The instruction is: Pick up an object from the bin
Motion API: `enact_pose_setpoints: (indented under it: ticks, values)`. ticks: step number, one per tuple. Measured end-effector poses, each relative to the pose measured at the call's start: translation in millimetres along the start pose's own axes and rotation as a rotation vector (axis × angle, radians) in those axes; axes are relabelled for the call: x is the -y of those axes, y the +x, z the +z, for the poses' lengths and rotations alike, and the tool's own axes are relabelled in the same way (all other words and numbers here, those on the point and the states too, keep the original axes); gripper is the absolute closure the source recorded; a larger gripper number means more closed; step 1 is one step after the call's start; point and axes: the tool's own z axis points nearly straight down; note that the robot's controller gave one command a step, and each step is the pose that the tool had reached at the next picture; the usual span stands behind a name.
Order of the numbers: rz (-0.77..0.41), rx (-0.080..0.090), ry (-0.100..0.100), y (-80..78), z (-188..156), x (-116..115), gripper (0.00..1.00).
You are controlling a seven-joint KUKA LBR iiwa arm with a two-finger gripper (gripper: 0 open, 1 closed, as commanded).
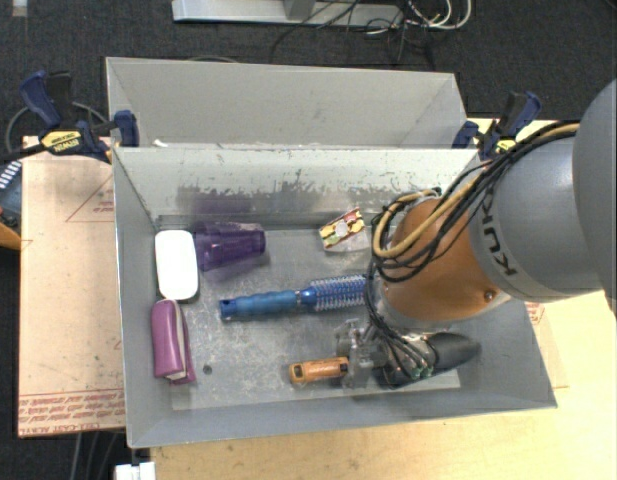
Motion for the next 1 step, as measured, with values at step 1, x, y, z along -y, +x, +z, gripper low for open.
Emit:
enact_pose_setpoints:
  ticks: [1]
  values:
    - [0.000, 0.000, 0.000, 0.0, 0.0, 0.0, 1.00]
